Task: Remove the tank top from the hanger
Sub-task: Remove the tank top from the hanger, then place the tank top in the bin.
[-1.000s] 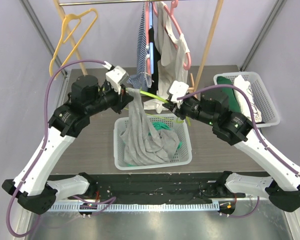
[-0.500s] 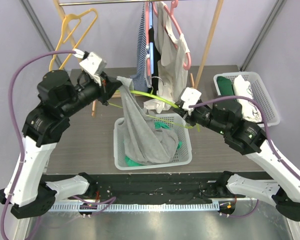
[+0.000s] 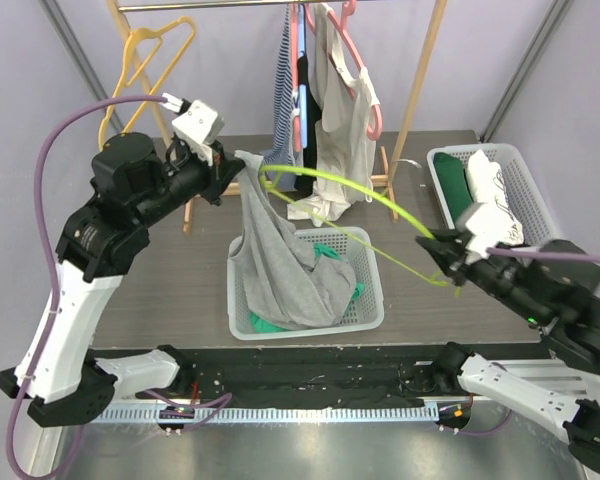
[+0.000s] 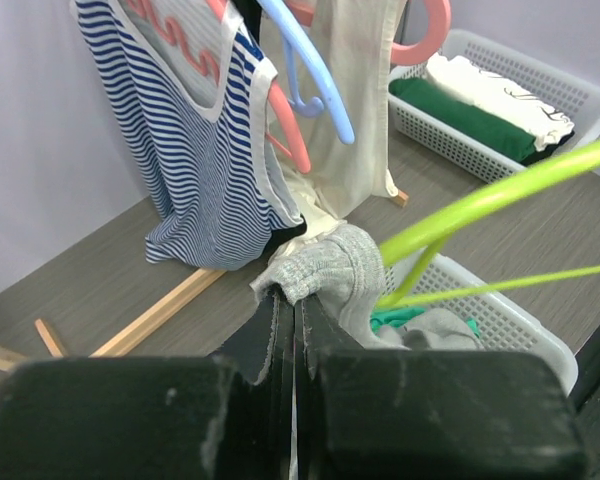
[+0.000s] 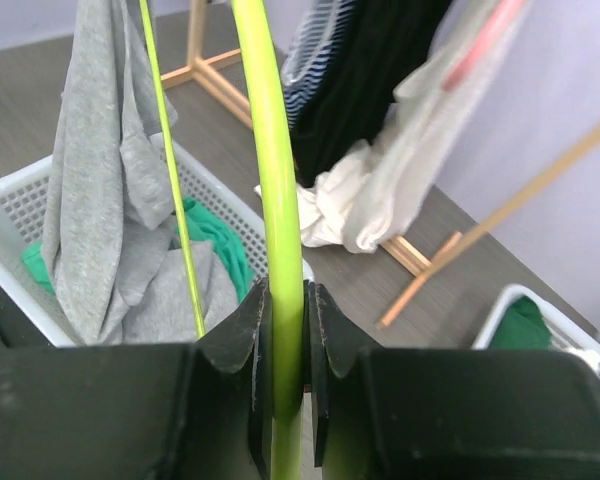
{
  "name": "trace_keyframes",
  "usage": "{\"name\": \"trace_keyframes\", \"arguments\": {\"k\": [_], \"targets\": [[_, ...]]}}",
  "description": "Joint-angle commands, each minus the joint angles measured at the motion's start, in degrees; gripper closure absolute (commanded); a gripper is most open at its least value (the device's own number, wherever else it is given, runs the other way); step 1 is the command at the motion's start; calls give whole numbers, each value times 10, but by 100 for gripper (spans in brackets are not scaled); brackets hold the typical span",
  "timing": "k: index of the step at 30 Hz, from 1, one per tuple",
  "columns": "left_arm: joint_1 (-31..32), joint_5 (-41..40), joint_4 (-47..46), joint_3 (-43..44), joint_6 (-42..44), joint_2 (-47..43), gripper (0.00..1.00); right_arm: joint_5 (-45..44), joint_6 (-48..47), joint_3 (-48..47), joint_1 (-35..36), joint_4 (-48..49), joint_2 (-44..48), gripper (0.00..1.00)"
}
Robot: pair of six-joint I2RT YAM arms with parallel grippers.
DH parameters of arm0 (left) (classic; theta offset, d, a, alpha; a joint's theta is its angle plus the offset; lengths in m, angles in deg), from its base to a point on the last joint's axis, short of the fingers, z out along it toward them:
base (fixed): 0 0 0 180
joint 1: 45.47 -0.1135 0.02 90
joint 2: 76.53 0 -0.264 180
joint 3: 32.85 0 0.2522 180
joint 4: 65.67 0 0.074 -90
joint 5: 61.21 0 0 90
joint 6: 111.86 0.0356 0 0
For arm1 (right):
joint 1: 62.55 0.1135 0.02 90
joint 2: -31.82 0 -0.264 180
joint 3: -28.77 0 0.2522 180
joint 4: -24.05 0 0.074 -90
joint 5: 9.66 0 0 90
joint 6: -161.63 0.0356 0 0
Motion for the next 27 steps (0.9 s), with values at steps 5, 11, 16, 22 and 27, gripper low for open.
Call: {"name": "trace_keyframes", "arguments": {"k": [5, 11, 16, 22, 27], "targets": [[-3, -20, -29, -4, 7, 26, 100, -84, 33, -55, 0, -47, 59, 99], [5, 88, -15, -35, -7, 29, 100, -112, 19, -61, 0, -23, 56, 99], [57, 217, 7, -46, 0, 36, 100, -152, 9, -59, 0, 23, 36, 99], [105, 275, 16, -15, -10, 74, 100, -158, 13, -44, 0, 96, 23, 99], [131, 242, 10, -29, -2, 108, 91, -133, 18, -44, 0, 115, 3, 99]]}}
